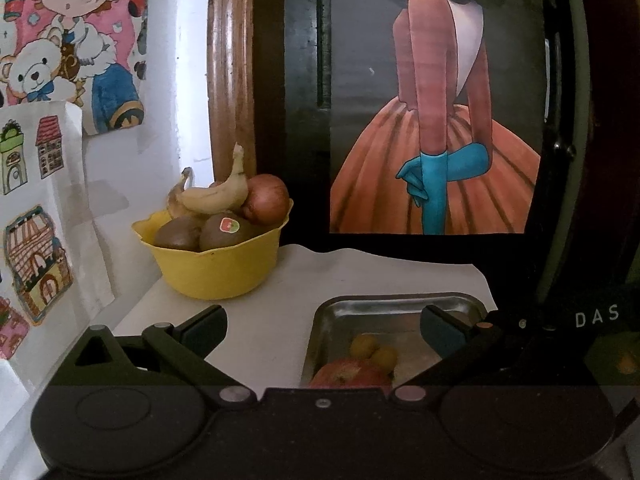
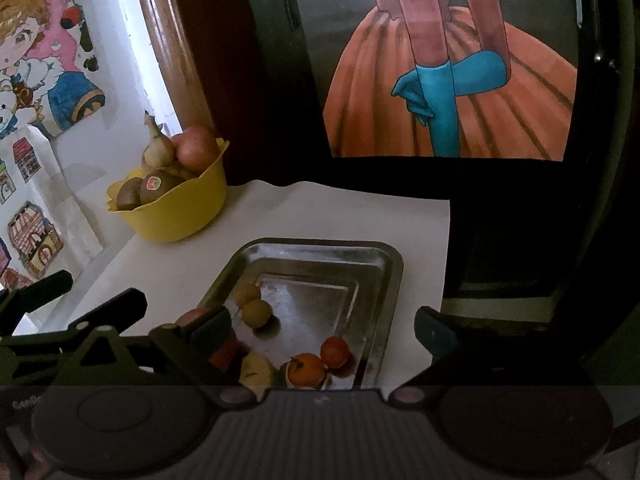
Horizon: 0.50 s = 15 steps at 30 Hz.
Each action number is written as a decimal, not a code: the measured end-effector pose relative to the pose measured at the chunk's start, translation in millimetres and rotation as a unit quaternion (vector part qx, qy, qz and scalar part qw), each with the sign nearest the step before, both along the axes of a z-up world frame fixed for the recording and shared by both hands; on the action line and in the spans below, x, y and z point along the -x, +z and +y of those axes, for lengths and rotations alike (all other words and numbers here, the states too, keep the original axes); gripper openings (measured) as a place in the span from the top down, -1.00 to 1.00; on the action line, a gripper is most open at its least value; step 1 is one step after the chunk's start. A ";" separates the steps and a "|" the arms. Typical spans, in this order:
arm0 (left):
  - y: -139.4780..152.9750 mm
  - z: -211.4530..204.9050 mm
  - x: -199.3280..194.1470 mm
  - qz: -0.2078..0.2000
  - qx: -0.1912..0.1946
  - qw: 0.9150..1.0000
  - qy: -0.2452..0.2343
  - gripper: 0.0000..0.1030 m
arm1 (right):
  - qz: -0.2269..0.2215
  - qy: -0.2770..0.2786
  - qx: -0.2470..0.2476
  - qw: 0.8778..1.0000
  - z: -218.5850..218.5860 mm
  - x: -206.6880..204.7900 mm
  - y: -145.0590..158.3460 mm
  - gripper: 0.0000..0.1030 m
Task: Organize fruits
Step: 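Withdraw both open tools up and away from the tray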
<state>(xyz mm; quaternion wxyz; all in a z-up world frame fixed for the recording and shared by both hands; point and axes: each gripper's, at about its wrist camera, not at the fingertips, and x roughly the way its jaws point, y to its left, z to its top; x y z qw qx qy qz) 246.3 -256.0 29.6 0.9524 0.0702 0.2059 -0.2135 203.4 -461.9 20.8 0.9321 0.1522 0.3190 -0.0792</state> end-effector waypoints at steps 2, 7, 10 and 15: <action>0.6 3.3 3.0 -0.001 0.002 1.000 0.003 -0.99 | -0.004 -0.002 0.005 1.000 3.5 3.7 1.6 -0.95; 3.4 10.9 9.3 -0.003 0.008 1.000 0.011 -0.99 | -0.016 -0.007 0.015 1.000 11.5 13.2 5.3 -0.96; 4.8 16.9 12.9 -0.005 0.011 1.000 0.018 -0.99 | -0.023 -0.008 0.025 0.999 17.0 19.6 7.1 -0.97; 7.6 30.6 21.3 -0.007 0.017 0.999 0.029 -0.99 | -0.034 -0.010 0.042 0.998 28.7 30.6 11.0 -0.98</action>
